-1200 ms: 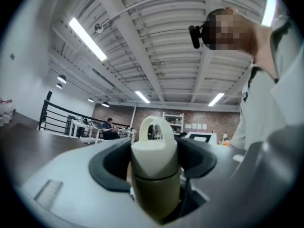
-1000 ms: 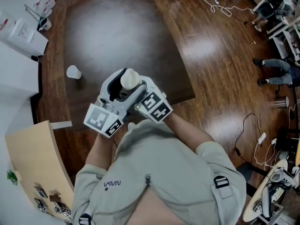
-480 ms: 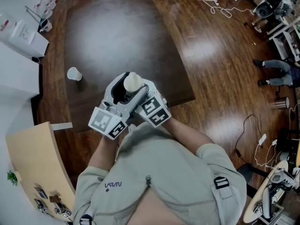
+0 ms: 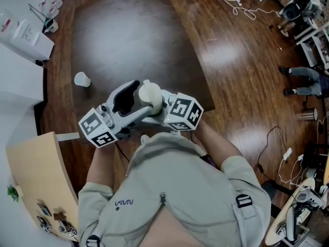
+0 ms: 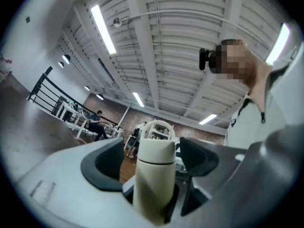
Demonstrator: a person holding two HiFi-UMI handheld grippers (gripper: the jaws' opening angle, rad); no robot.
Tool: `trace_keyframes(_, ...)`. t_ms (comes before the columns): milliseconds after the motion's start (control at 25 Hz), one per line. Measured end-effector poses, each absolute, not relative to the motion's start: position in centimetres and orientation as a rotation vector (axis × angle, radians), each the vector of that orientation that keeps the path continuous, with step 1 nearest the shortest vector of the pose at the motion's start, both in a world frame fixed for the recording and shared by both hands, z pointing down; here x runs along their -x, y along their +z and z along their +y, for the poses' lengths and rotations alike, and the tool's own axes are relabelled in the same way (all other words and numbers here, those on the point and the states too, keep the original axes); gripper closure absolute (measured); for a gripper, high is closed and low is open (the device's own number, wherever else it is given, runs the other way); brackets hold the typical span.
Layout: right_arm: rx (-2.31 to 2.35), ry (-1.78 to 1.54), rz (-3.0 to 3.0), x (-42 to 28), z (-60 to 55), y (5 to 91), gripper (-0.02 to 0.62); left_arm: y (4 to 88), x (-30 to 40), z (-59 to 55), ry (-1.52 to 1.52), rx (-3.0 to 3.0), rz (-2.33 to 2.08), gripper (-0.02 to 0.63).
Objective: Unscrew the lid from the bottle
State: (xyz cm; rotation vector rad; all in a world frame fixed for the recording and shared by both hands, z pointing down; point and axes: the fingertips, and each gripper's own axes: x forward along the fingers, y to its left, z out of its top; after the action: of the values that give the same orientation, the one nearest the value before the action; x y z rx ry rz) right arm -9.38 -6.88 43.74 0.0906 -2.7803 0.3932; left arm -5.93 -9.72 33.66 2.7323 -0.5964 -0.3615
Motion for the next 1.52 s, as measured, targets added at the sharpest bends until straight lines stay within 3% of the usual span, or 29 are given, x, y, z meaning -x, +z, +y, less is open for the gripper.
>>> trace_keyframes(280,0.564,0.559,-2.735,9.4,-0.3,41.0,0.296,31.9,5.2,-7.0,-0.355,-2.755,-0.1,0.251)
trace_keyframes(480,0.718,0.624,-2.724,9.8,1.7,40.2,0.295,31.8,4.3,-5.9,-0.285,-2.777,0.057,0.255)
trace_keyframes(640,0.708,0.608,-2.704,9.6,1.6,40.6,0.296,31.9,3.9,-5.5,-0.291,-2.769,0.1,0.296)
trace_keyframes(1120,-0.123,0.406,-2.729,10.5,-7.2,44.7,0.295,34.0,3.6,-10.2,-0.083,-2.888,-0.531,0.296)
trace_keyframes(1520,-0.712,0.249,-2.606,8.5,-12.3,46.5,0.295,35.7,3.3,-12.6,-0.099,-2.79,-1.15,0.301)
